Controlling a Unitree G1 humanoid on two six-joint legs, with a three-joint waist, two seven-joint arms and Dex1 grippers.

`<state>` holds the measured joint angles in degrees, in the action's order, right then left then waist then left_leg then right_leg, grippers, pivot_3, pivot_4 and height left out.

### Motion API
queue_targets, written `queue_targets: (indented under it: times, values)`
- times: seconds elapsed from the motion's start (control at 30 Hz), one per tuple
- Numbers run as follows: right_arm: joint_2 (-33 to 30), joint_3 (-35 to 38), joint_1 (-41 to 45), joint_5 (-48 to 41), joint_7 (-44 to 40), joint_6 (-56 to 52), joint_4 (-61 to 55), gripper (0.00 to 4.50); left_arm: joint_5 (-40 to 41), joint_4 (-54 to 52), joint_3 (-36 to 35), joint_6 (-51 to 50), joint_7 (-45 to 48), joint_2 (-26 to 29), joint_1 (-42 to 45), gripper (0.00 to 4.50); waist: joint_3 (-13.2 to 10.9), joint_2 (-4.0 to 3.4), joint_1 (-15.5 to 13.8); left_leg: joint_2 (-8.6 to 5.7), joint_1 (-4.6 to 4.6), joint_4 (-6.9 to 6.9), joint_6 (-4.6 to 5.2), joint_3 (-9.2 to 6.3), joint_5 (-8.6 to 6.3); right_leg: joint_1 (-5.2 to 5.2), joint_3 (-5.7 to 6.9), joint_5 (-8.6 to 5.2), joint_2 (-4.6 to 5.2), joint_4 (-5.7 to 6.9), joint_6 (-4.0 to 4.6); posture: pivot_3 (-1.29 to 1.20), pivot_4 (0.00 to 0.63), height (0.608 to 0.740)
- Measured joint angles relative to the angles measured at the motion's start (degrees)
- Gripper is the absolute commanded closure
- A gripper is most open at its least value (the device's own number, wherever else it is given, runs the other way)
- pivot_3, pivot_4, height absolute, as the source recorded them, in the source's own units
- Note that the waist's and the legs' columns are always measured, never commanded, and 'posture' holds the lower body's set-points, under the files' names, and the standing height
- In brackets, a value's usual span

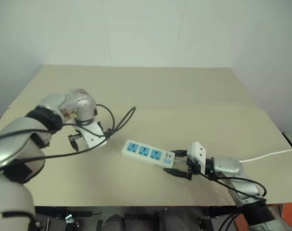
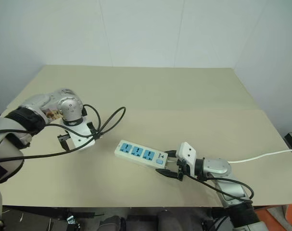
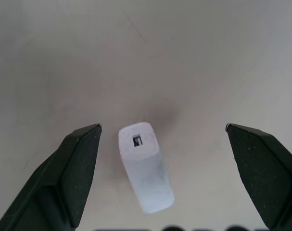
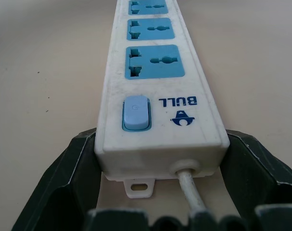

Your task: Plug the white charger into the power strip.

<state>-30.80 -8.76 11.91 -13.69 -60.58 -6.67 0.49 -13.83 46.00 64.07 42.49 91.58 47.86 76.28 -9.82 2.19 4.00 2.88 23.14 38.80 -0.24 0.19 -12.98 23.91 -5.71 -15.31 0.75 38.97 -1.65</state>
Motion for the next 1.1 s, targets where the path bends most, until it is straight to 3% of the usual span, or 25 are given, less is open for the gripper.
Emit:
queue_targets:
  times: [0.4,0.63,0.7,0.83,1.1]
  values:
    - [0.1,-0.1,-1.2,0.2,1.6,-1.3,-1.8,1.08,-10.4,1.2,-9.0,-0.3,-0.5,-3.1,-3.5,0.00,0.0,0.02,0.0,0.02,0.01,-0.01,0.00,-0.02,0.00,0.01,-0.01,0.05,-0.03,0.00,0.10,0.00,0.150,0.740]
    - [0.1,-0.2,-1.3,0.5,2.0,-1.4,-2.3,1.08,-11.8,2.3,-11.5,-1.1,0.4,-4.6,-5.0,0.00,0.0,0.03,0.0,0.02,0.01,-0.01,0.00,-0.02,0.00,0.00,-0.01,0.07,-0.03,0.01,0.12,0.00,0.150,0.740]
    - [0.1,-0.2,-1.3,0.7,2.0,-1.4,-2.3,1.08,-12.1,2.3,-11.8,-1.5,0.5,-4.7,-5.0,0.38,0.0,0.03,0.0,0.02,-0.01,-0.01,0.00,-0.03,0.00,-0.02,-0.01,0.07,-0.03,0.01,0.12,0.00,0.150,0.740]
    - [0.1,-0.2,-1.4,0.8,2.0,-1.4,-2.2,1.08,-13.0,2.3,-13.1,-1.5,0.5,-5.0,-5.7,0.38,0.0,0.04,0.0,0.02,-0.02,-0.01,0.00,-0.03,0.00,-0.03,-0.01,0.07,-0.03,0.01,0.12,0.00,0.150,0.740]
    - [0.1,-0.8,-1.3,1.3,2.4,-1.7,-2.1,1.08,-17.9,4.0,-14.4,-1.5,-3.0,-7.1,-6.2,2.89,0.0,0.03,0.1,0.02,-0.71,-0.10,0.06,-0.02,-0.05,-0.75,-0.01,-0.07,-0.03,-0.08,0.05,0.00,0.150,0.740]
